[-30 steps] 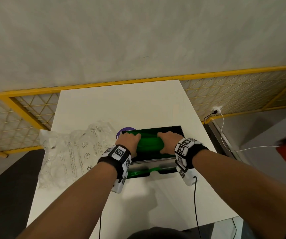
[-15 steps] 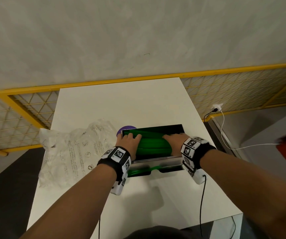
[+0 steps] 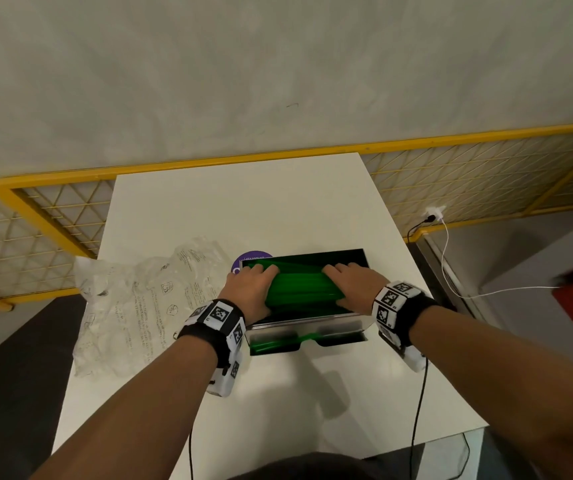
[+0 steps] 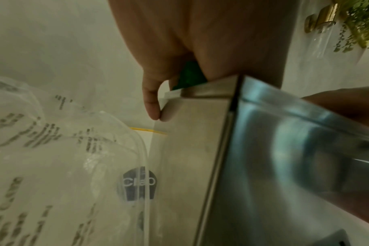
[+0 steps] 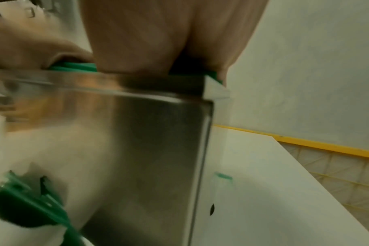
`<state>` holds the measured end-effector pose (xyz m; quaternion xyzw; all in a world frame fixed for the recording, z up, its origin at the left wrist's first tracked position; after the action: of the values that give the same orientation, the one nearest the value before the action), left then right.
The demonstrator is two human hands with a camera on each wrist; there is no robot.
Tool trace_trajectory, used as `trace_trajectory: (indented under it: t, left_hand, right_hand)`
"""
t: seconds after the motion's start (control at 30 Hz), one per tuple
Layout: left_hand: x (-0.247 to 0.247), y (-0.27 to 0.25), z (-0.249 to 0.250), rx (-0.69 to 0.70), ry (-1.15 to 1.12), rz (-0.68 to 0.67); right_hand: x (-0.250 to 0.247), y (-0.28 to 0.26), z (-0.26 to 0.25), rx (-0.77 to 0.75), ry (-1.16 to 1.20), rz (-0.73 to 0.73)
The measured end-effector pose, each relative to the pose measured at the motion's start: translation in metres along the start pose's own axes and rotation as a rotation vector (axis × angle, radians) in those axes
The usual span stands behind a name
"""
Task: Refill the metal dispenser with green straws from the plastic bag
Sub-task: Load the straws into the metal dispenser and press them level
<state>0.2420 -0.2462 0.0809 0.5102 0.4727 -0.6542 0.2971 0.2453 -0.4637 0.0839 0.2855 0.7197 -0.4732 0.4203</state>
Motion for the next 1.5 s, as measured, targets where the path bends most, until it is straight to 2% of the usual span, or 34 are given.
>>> trace_trajectory:
  t: [0.37, 0.57, 0.73, 0.97, 1.07, 1.33, 1.5]
  left_hand:
    - [-0.001, 0.004, -0.003, 0.031, 0.083, -0.074]
    - [-0.003, 0.007, -0.002, 0.020, 0.102, -0.052]
    - [-0.003, 0.007, -0.003, 0.031, 0.087, -0.021]
    - [-0.010, 0.005, -0.009, 0.036, 0.119, -0.007]
    - [-0.011, 0.005, -0.010, 0.021, 0.097, -0.024]
    - [-0.001, -0.006, -0.001, -0.003, -0.089, 0.027]
    - [0.004, -0.011, 0.004, 0.005, -0.091, 0.000]
  right_hand:
    - [-0.001, 0.002, 0.005, -0.091, -0.153, 0.074]
    - [0.000, 0.006, 0.005, -0.014, -0.103, 0.065]
    - [-0.005, 0.009, 0.011, 0.048, -0.173, 0.018]
    - [-0.023, 0.005, 0.013, -0.021, 0.025, 0.048]
    - [-0.032, 0.005, 0.014, -0.058, 0.028, 0.044]
    - [-0.005, 0.005, 0.011, -0.009, 0.024, 0.016]
    - [0.007, 0.008, 0.005, 0.055, 0.063, 0.055]
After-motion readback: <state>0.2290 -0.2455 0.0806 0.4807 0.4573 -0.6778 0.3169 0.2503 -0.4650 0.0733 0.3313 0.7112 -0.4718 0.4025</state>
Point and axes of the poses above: each hand's wrist, its own y-axis towards the middle knuckle, its own x-axis out of the palm, z = x × y, the point moved 2 cm from there along y, towards the middle knuckle, and after that the axes turned 10 degrees about y, right-handed, at the moved point
